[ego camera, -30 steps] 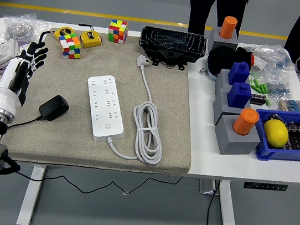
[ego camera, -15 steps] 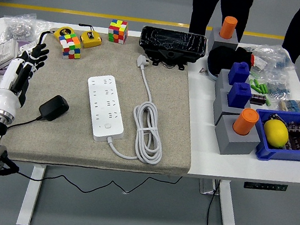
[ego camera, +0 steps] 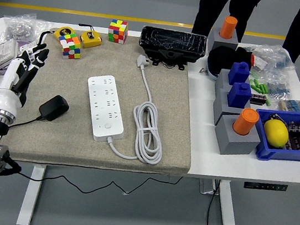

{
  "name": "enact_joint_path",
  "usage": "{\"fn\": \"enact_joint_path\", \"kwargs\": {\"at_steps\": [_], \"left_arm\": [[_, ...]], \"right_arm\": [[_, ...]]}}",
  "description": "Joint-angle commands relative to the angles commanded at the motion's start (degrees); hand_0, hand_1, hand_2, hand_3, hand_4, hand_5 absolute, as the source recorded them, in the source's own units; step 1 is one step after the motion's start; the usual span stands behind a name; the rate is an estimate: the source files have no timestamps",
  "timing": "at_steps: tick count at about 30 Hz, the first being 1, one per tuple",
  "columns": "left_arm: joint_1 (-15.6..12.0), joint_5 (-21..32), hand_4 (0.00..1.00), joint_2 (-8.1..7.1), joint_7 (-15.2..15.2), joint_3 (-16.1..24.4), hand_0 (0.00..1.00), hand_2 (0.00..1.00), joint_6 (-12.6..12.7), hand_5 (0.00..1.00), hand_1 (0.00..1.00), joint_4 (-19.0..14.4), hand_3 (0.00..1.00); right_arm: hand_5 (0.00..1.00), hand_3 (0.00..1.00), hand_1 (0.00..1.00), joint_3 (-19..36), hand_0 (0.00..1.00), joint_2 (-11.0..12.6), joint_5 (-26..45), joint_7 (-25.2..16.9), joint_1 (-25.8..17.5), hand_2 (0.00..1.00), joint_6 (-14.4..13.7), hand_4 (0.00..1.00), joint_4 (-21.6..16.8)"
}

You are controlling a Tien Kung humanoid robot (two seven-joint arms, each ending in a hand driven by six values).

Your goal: Pick up the plug,place it near the board,insert it into the board,press the button

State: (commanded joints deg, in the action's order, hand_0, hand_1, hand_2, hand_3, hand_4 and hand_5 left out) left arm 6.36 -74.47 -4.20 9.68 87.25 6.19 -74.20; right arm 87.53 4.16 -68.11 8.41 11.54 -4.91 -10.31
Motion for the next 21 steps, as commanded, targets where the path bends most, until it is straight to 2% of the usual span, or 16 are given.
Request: {"fn": "enact_joint_path", "kwargs": {"at_steps": [7, 12, 13, 18, 19, 21], "left_arm": [[0.1, 0.49, 0.998, 0.11, -0.13, -0.58, 0.998, 0.911, 0.25, 0.799, 0.985, 0.38, 0.834], [-0.37, -1.02, 0.998, 0.23, -1.71, -0.4, 0.998, 0.911, 0.8, 0.799, 0.985, -0.56, 0.834], [-0.41, -1.81, 0.998, 0.21, -2.02, -0.4, 0.851, 0.84, 1.0, 0.816, 0.872, -0.81, 0.799], [-0.45, -5.08, 0.998, 0.15, -2.88, -0.52, 0.851, 0.84, 2.02, 0.816, 0.872, -2.01, 0.799], [-0.44, -5.42, 0.998, 0.13, -2.9, -0.49, 0.836, 0.837, 2.01, 0.778, 0.867, -2.08, 0.806], [-0.42, -5.45, 0.998, 0.11, -2.86, -0.45, 0.836, 0.837, 1.91, 0.778, 0.867, -1.98, 0.806]], "right_arm": [[0.998, 0.737, 0.744, 0.51, 0.803, -0.03, -0.68, 0.21, -0.32, 0.722, 0.11, 0.998, 0.0], [0.998, 0.737, 0.744, 0.42, 0.803, -0.12, -0.63, 0.18, -0.41, 0.722, 0.0, 0.998, 0.0], [0.998, 0.739, 0.744, 0.52, 0.802, -0.14, -0.74, 0.16, -0.43, 0.722, -0.06, 0.998, 0.0], [0.998, 0.739, 0.744, 1.67, 0.802, 0.0, -2.31, 0.12, -0.39, 0.722, 0.07, 0.998, 0.0], [0.998, 0.765, 0.754, 1.94, 0.807, 0.02, -2.73, 0.13, -0.39, 0.738, 0.21, 0.998, 0.0], [0.998, 0.765, 0.754, 2.31, 0.807, 0.07, -3.39, 0.11, -0.39, 0.738, 0.54, 0.998, 0.0]]}}
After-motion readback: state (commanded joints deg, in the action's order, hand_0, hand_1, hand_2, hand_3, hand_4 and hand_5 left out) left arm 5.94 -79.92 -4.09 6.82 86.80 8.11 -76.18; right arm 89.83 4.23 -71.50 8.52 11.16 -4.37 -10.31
